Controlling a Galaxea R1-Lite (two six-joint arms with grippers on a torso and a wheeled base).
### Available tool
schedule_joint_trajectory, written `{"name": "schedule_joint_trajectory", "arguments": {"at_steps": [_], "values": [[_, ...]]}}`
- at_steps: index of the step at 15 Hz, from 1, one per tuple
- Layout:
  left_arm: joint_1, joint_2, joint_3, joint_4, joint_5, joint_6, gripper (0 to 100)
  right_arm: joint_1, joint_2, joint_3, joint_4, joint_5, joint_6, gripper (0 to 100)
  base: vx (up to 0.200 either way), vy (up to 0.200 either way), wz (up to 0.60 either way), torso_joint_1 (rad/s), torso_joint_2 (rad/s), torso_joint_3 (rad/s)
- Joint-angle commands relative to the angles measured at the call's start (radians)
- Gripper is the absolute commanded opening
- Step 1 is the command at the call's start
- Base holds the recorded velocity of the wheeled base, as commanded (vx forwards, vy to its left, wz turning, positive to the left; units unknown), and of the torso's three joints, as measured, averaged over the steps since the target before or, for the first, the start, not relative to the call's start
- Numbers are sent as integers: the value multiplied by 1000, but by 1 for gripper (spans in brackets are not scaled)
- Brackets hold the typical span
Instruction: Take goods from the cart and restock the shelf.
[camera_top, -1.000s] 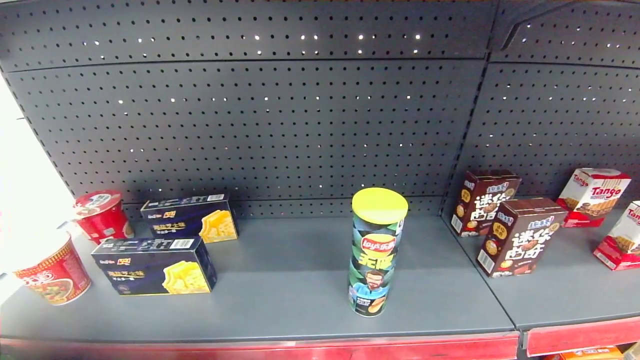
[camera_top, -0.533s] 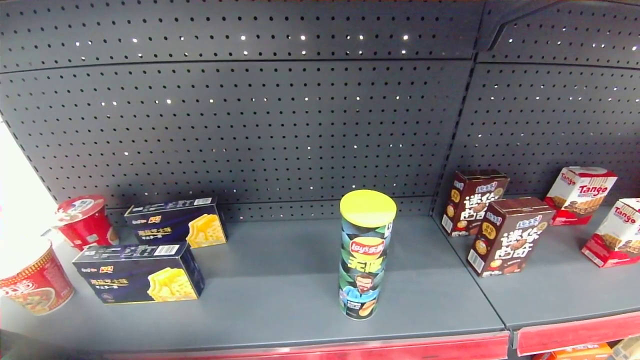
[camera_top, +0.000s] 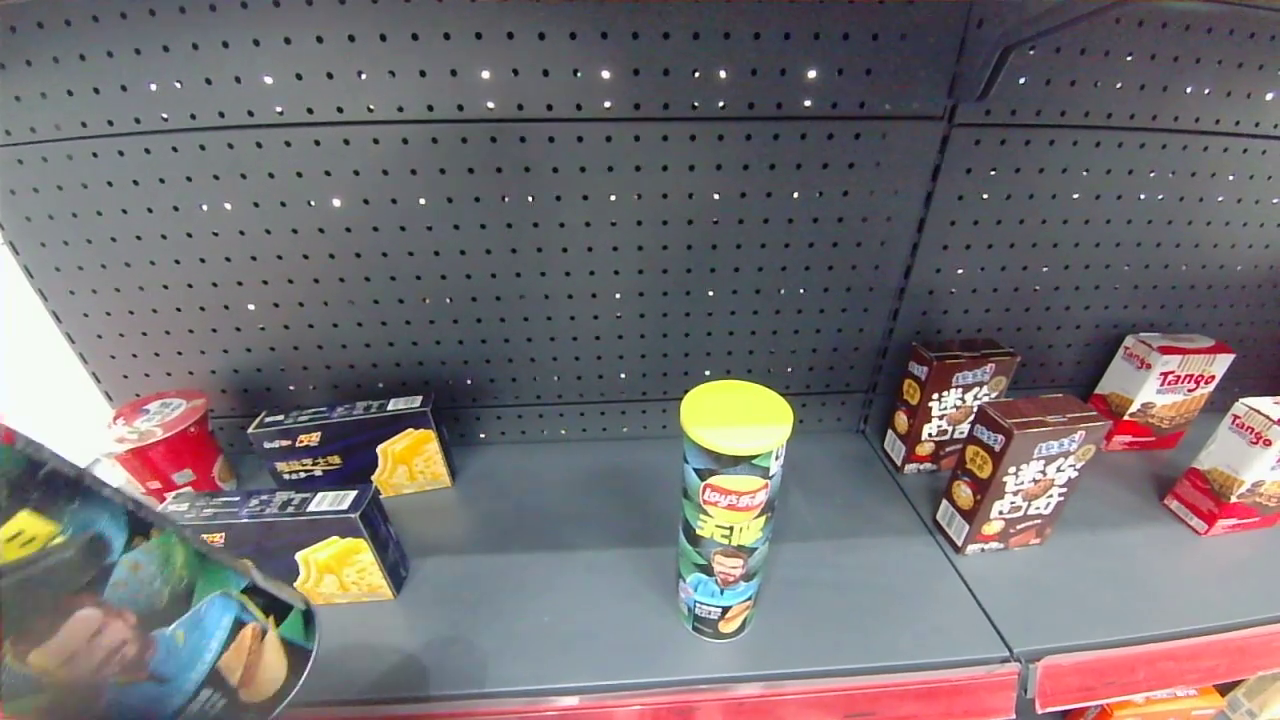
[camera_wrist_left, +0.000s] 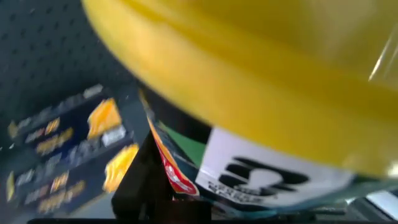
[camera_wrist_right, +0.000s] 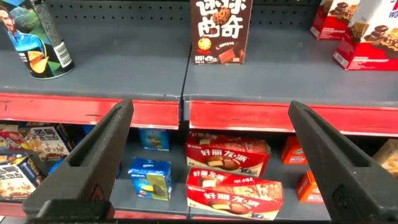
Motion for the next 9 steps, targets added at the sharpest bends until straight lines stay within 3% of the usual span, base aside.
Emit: {"name": "schedule_joint_trajectory", "arguments": {"at_steps": [1, 4, 6, 7, 9], "values": [[-18, 289, -87, -173, 0, -13, 0, 0, 1, 0, 0, 1, -1, 100, 0, 0, 0, 0, 0, 0], [-16, 510, -161, -313, -5, -70, 0, 0, 1, 0, 0, 1, -1, 100, 0, 0, 0, 0, 0, 0], [-9, 608, -199, -337, -95, -67, 0, 0, 1, 0, 0, 1, -1, 100, 0, 0, 0, 0, 0, 0], [24, 667, -222, -337, -155, -64, 0, 0, 1, 0, 0, 1, -1, 100, 0, 0, 0, 0, 0, 0], [36, 760, -303, -328, -203, -65, 0, 0, 1, 0, 0, 1, -1, 100, 0, 0, 0, 0, 0, 0]]}}
